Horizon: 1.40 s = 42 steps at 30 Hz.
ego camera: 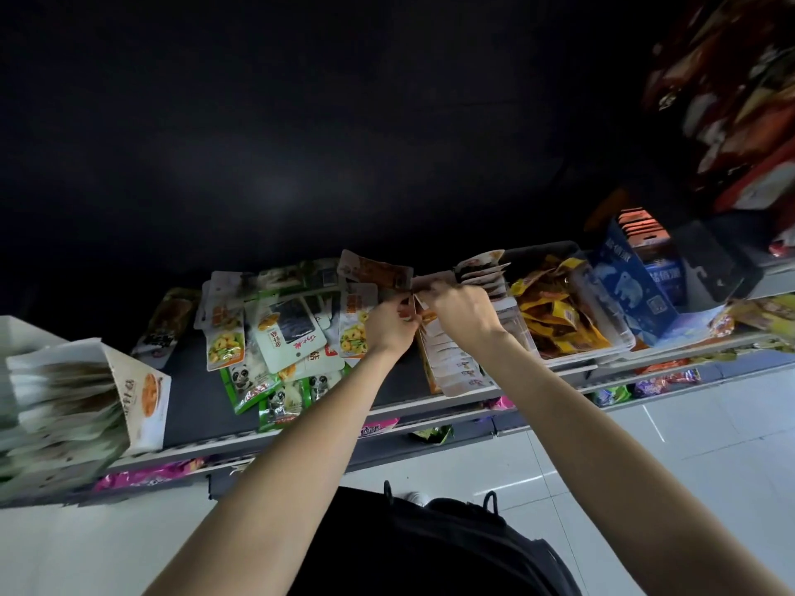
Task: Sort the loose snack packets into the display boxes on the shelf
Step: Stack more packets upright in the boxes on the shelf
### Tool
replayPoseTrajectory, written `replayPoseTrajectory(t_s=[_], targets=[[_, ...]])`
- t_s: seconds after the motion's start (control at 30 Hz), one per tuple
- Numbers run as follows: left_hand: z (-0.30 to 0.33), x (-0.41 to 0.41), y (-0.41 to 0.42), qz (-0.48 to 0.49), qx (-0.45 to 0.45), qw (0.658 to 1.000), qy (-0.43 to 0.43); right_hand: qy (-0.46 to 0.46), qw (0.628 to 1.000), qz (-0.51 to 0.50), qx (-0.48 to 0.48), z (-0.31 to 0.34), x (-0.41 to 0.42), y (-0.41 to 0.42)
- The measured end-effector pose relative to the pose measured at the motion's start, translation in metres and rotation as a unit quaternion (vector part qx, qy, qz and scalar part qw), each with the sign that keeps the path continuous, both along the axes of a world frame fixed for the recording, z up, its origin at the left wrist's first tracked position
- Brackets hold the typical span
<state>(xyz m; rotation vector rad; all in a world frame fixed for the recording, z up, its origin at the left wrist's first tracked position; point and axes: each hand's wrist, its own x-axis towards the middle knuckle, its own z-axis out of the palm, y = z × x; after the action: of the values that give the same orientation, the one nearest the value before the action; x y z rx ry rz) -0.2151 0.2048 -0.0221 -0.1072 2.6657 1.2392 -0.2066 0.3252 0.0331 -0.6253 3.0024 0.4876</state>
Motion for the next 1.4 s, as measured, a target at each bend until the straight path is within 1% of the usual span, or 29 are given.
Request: replayPoseTrajectory(t_s=[0.03, 0.13, 0.23, 0.33, 0.37, 0.4, 0.43, 0.5, 0.53, 0.57, 0.6, 0.63, 0.7, 0.77, 0.8, 0.83, 0.9, 1.0, 1.1, 1.17, 1.23, 1.3, 1.4], targets=[[0.000, 0.000, -0.001, 0.001, -0.002, 1.000, 0.009, -0.019, 1.000, -0.008, -0.001, -0.003, -0.004, -0.003], [-0.003, 0.000, -0.004, -0.004, 0.015, 1.000, 0.017, -0.031, 0.999, -0.034, 0.001, -0.003, -0.012, -0.006], [-0.003, 0.000, -0.007, -0.013, 0.029, 0.999, 0.015, -0.044, 0.997, -0.057, -0.024, -0.005, -0.015, -0.006], [0.002, 0.006, -0.012, -0.031, 0.071, 0.997, -0.001, -0.036, 0.995, -0.082, -0.046, -0.002, -0.011, -0.008], [0.006, 0.010, -0.016, -0.035, 0.086, 0.996, -0.003, -0.017, 0.994, -0.093, -0.060, 0.000, -0.006, -0.008], [0.008, 0.014, -0.023, -0.035, 0.092, 0.995, 0.005, 0.023, 0.990, -0.097, -0.095, 0.003, 0.001, -0.010], [0.008, 0.020, -0.033, -0.030, 0.084, 0.996, 0.031, 0.074, 0.983, -0.091, -0.142, 0.005, 0.011, -0.012], [0.003, 0.033, -0.062, -0.003, 0.026, 0.992, 0.119, 0.168, 0.960, -0.077, -0.212, 0.004, 0.030, -0.022], [-0.002, 0.038, -0.079, 0.016, -0.018, 0.986, 0.162, 0.193, 0.950, -0.070, -0.236, 0.000, 0.037, -0.028], [-0.008, 0.042, -0.096, 0.035, -0.067, 0.978, 0.195, 0.190, 0.946, -0.063, -0.254, -0.006, 0.042, -0.037], [-0.016, 0.044, -0.114, 0.049, -0.115, 0.970, 0.210, 0.169, 0.947, -0.059, -0.267, -0.012, 0.048, -0.047], [-0.024, 0.044, -0.130, 0.055, -0.160, 0.965, 0.199, 0.138, 0.949, -0.055, -0.279, -0.020, 0.051, -0.057], [-0.036, 0.040, -0.156, 0.034, -0.231, 0.966, 0.113, 0.039, 0.947, -0.047, -0.317, -0.040, 0.054, -0.074], [-0.042, 0.037, -0.170, -0.003, -0.271, 0.962, 0.026, -0.107, 0.924, -0.075, -0.358, -0.056, 0.053, -0.087], [-0.044, 0.036, -0.175, -0.016, -0.278, 0.960, 0.008, -0.161, 0.910, -0.095, -0.370, -0.062, 0.052, -0.091], [-0.045, 0.036, -0.178, -0.024, -0.278, 0.960, 0.011, -0.193, 0.896, -0.114, -0.382, -0.066, 0.051, -0.095], [-0.041, 0.034, -0.184, -0.022, -0.260, 0.964, 0.052, -0.219, 0.868, -0.152, -0.419, -0.068, 0.053, -0.099], [-0.021, 0.035, -0.190, -0.018, -0.243, 0.965, 0.094, -0.206, 0.830, -0.184, -0.485, -0.065, 0.056, -0.099], [0.014, 0.041, -0.193, -0.091, -0.194, 0.965, 0.151, -0.163, 0.802, -0.178, -0.547, -0.054, 0.058, -0.095], [0.039, 0.045, -0.195, -0.144, -0.160, 0.962, 0.170, -0.140, 0.795, -0.155, -0.570, -0.041, 0.057, -0.094], [0.061, 0.051, -0.193, -0.161, -0.129, 0.963, 0.171, -0.142, 0.787, -0.136, -0.585, -0.024, 0.055, -0.091], [0.078, 0.059, -0.185, -0.139, -0.090, 0.974, 0.153, -0.157, 0.788, -0.130, -0.580, -0.010, 0.057, -0.087], [0.089, 0.072, -0.170, -0.047, 0.004, 0.990, 0.134, -0.141, 0.799, -0.106, -0.576, 0.002, 0.066, -0.077]])
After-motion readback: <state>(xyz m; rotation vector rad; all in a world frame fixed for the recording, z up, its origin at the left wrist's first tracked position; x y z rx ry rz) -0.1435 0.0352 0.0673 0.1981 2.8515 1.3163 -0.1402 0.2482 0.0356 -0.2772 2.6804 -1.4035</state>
